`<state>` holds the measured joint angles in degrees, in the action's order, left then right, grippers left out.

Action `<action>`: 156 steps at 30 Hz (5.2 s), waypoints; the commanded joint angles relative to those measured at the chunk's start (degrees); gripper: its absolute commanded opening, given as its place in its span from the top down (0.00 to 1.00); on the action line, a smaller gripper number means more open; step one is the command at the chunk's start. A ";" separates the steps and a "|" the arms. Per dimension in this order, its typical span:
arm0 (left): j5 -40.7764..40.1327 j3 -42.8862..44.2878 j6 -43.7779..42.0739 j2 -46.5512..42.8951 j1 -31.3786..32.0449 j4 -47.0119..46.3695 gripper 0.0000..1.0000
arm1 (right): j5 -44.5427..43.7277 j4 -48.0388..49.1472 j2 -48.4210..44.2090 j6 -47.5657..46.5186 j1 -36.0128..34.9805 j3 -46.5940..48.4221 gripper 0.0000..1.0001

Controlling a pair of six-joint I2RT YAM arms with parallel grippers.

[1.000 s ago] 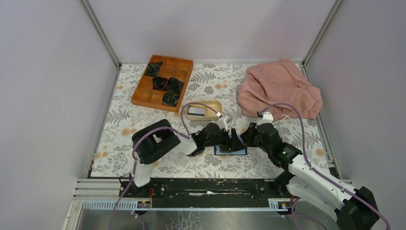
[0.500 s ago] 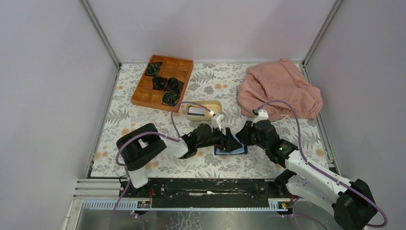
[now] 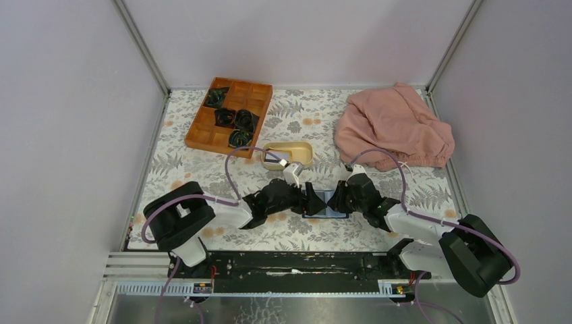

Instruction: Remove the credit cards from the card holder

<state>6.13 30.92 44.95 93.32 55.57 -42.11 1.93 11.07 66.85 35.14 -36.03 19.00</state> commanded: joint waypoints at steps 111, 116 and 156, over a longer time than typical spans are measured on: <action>2.58 4.56 5.41 7.84 -0.36 -5.92 0.31 | 3.80 5.39 -8.28 0.21 2.46 -6.28 0.44; 2.67 5.39 5.32 8.49 -0.25 -5.77 0.31 | 4.43 6.06 -9.51 0.33 2.63 -7.08 0.32; 3.97 9.40 7.83 13.31 0.24 -8.43 0.31 | 11.95 12.37 -17.93 9.04 7.35 -14.07 0.50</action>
<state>10.33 39.03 53.01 105.78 54.35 -47.77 4.82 24.40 52.14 40.53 -27.46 4.40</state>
